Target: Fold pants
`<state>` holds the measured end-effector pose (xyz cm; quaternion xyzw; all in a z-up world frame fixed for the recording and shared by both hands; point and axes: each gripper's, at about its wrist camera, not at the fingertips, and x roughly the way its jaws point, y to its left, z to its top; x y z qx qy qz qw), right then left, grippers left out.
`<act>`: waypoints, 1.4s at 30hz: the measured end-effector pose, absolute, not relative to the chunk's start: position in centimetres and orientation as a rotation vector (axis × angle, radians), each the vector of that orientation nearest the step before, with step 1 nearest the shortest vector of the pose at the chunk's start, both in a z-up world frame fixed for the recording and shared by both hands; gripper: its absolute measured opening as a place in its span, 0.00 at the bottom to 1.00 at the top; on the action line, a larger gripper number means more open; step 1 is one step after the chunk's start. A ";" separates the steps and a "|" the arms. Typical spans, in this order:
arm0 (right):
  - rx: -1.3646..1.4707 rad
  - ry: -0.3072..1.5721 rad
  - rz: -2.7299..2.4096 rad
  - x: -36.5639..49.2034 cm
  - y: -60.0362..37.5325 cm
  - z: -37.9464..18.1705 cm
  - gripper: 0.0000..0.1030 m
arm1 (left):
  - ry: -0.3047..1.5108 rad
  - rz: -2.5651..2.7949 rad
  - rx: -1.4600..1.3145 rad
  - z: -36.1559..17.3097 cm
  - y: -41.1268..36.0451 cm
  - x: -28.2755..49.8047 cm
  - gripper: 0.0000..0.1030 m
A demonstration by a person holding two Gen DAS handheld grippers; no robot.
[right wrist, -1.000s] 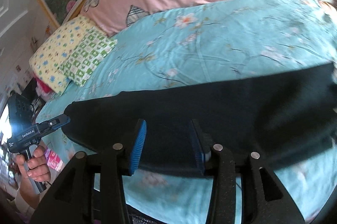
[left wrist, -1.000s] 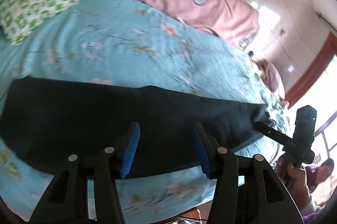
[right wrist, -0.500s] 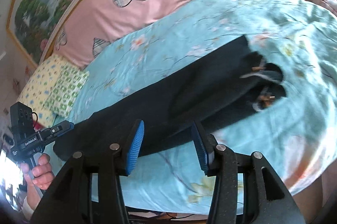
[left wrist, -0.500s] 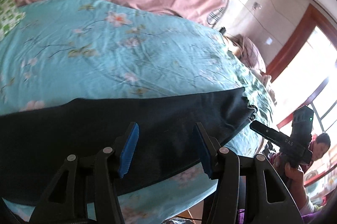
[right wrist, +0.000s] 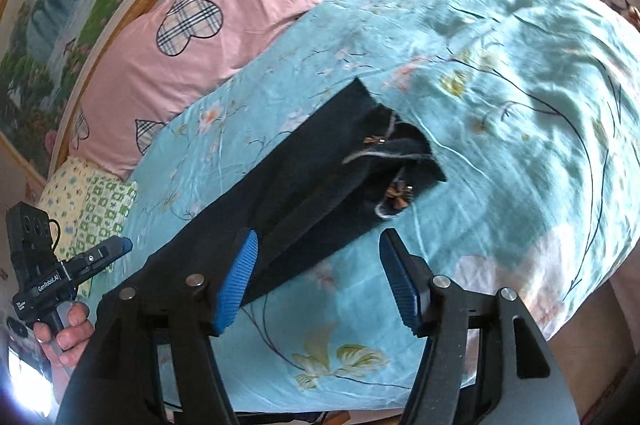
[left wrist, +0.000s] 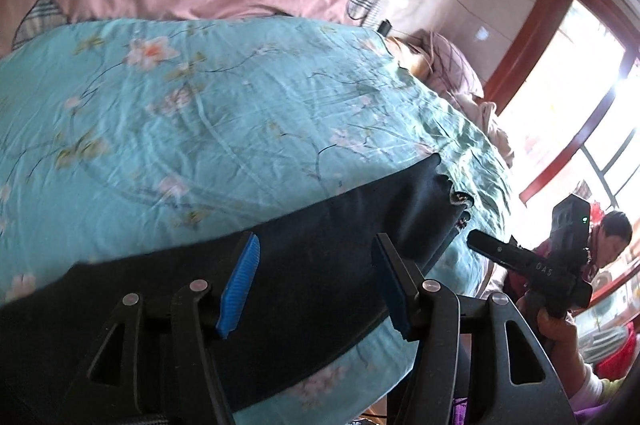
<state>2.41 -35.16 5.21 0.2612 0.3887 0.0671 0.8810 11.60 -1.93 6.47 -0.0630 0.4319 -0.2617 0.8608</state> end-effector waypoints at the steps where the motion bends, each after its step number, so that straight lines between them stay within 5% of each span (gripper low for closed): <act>1: 0.551 0.813 0.134 2.5 -35.2 5.1 0.63 | 0.908 -0.555 -0.124 6.5 -2.4 12.0 0.58; 18: 0.681 0.798 0.031 5.5 -37.4 3.9 0.63 | 1.030 -0.700 0.057 4.2 -11.8 18.8 0.62; 19: 0.677 0.787 0.029 5.5 -37.4 3.9 0.61 | 1.035 -0.709 0.071 4.1 -12.5 19.1 0.62; 24: 0.640 0.800 0.034 5.5 -38.1 3.2 0.17 | 1.050 -0.759 0.131 3.4 -15.9 20.4 0.62; 33: 0.633 0.776 0.106 3.8 -39.1 2.7 0.13 | 1.102 -0.890 0.256 2.2 -22.4 21.2 0.62; 38: 0.644 0.768 0.130 3.7 -39.3 2.4 0.12 | 1.174 -0.957 0.269 1.0 -25.0 22.5 0.45; 42: 0.656 0.764 0.149 3.8 -39.7 2.2 0.12 | 1.220 -1.006 0.280 -0.2 -26.8 23.2 0.45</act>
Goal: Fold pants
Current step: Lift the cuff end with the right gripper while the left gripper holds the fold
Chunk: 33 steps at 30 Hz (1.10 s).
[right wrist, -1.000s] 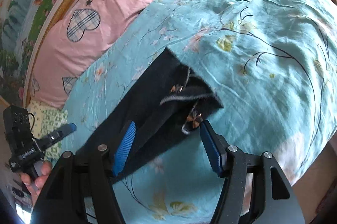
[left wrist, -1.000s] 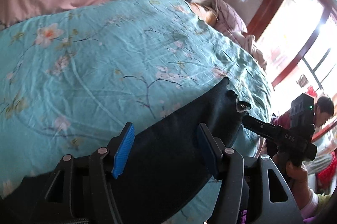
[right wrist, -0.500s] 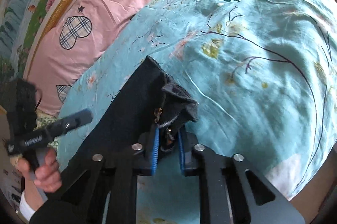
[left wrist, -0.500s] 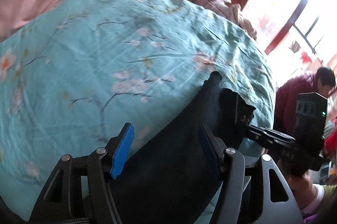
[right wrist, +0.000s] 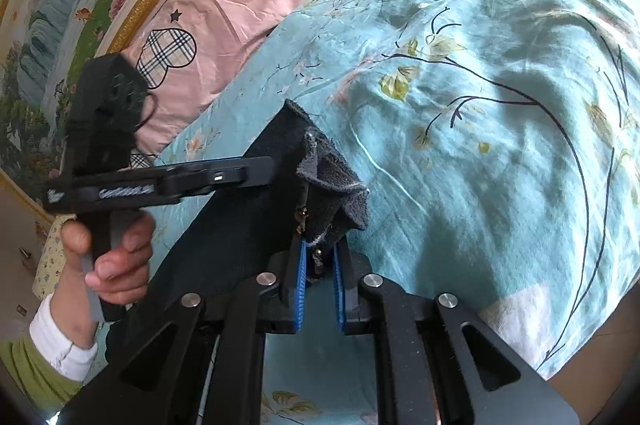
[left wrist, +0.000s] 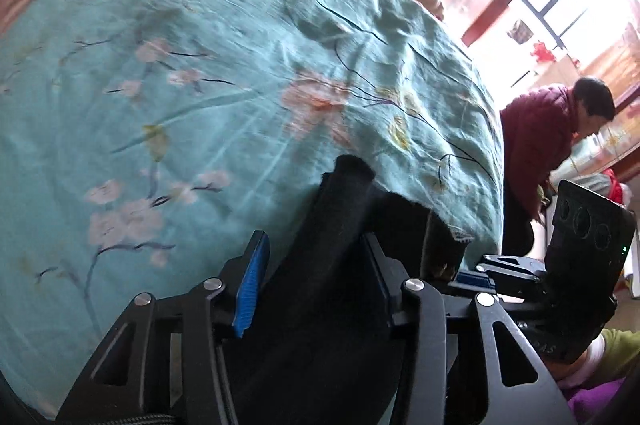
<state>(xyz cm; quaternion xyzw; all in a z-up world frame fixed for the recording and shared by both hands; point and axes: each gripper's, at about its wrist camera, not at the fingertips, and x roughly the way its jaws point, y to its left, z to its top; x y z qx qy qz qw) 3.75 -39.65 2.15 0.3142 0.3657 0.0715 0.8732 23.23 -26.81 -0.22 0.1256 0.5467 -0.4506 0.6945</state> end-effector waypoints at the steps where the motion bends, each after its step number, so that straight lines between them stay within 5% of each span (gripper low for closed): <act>1: 0.660 0.764 0.153 3.7 -39.7 2.1 0.12 | 1.229 -1.010 0.286 -0.5 -27.2 23.3 0.47; 4: 0.666 0.764 0.160 3.7 -39.9 1.9 0.12 | 1.235 -1.032 0.289 -1.0 -27.8 23.5 0.47; 6: 0.667 0.760 0.164 3.6 -39.9 1.9 0.12 | 1.230 -1.044 0.282 -1.0 -27.7 23.5 0.39; 8: 0.668 0.755 0.168 3.6 -39.8 1.9 0.12 | 1.226 -1.059 0.269 -0.8 -27.4 23.4 0.20; 11: 0.666 0.751 0.172 3.5 -39.7 2.1 0.12 | 1.195 -1.062 0.256 0.0 -26.8 22.9 0.12; 33: 0.576 0.592 0.538 2.9 -31.3 9.9 0.12 | 0.891 -0.999 0.013 9.8 -13.2 17.2 0.10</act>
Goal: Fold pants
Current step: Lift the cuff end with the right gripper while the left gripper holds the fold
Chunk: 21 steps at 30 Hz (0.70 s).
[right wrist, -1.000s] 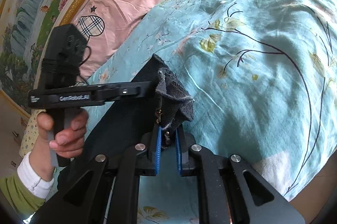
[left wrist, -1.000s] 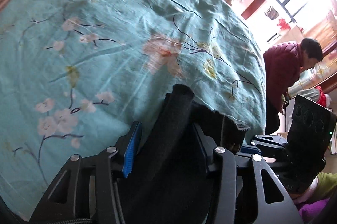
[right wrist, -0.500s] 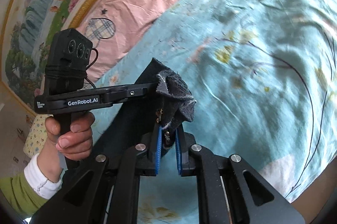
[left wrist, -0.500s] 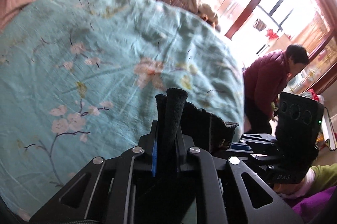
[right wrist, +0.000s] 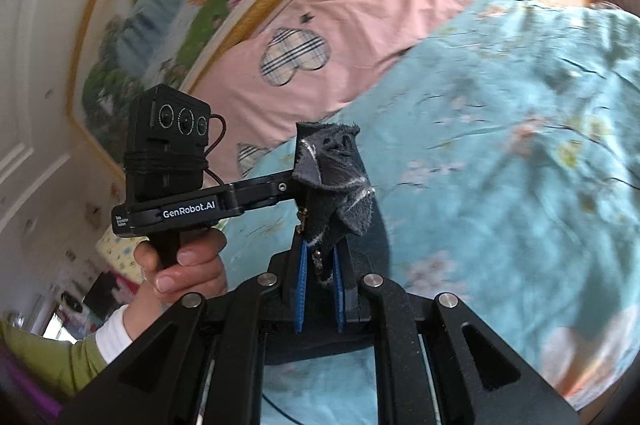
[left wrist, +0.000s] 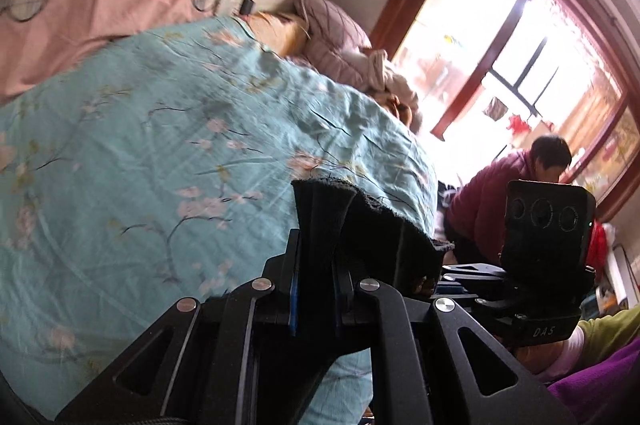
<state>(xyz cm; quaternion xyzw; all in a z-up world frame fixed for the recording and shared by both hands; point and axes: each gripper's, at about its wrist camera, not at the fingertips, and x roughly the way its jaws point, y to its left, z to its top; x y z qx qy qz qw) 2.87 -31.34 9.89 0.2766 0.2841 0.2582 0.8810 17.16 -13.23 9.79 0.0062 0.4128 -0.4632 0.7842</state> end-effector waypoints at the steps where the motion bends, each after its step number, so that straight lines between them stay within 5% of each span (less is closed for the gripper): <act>1: 0.567 0.595 0.552 2.8 -30.7 10.1 0.12 | 0.882 -0.989 0.001 9.9 -12.3 16.9 0.10; 21: 0.396 0.780 0.773 5.0 -19.8 7.5 0.12 | 0.839 -0.842 -0.250 5.2 1.8 12.8 0.10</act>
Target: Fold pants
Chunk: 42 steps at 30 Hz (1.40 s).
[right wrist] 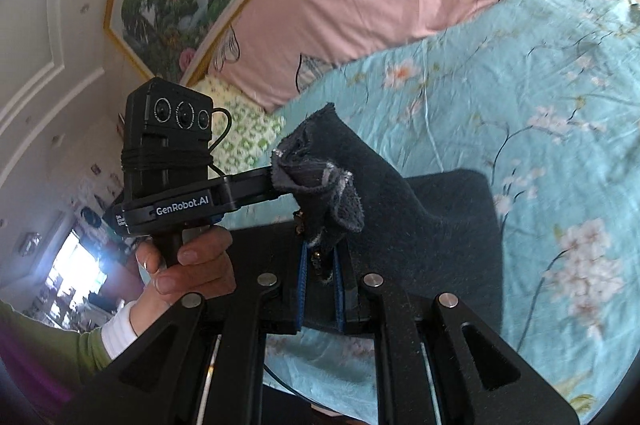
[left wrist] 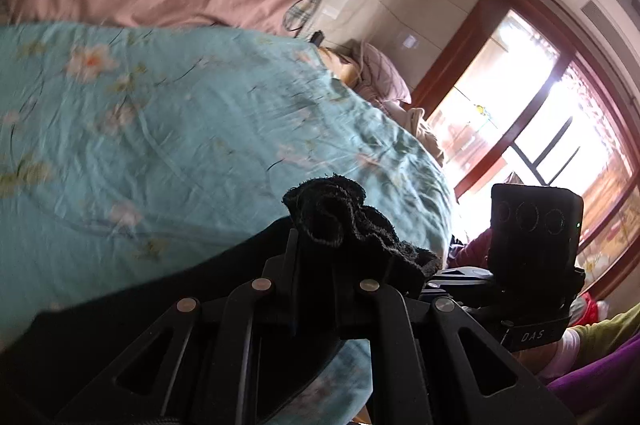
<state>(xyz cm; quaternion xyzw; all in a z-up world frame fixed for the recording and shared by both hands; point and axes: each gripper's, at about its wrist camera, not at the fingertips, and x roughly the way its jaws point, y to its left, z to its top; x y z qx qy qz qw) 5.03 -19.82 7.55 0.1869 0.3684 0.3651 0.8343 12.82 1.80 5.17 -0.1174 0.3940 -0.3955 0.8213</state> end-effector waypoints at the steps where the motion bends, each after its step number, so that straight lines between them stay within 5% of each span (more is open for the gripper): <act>1: 0.389 0.793 0.777 5.3 -19.5 7.3 0.12 | 0.844 -0.835 -0.262 4.6 2.2 12.8 0.11; 17: 0.255 0.967 0.816 7.3 -15.5 2.9 0.12 | 0.948 -0.712 -0.384 -1.8 6.2 13.0 0.08; 29: 0.221 1.024 0.854 7.0 -13.7 2.1 0.37 | 0.987 -0.534 -0.497 -2.9 10.3 10.6 0.11; 39: 0.205 1.011 0.936 6.2 -11.3 3.6 0.37 | 0.934 -0.320 -0.658 -2.1 15.7 5.5 0.13; 42: 0.197 1.003 0.958 6.4 -10.4 4.1 0.38 | 0.909 -0.282 -0.719 -1.8 17.4 4.0 0.22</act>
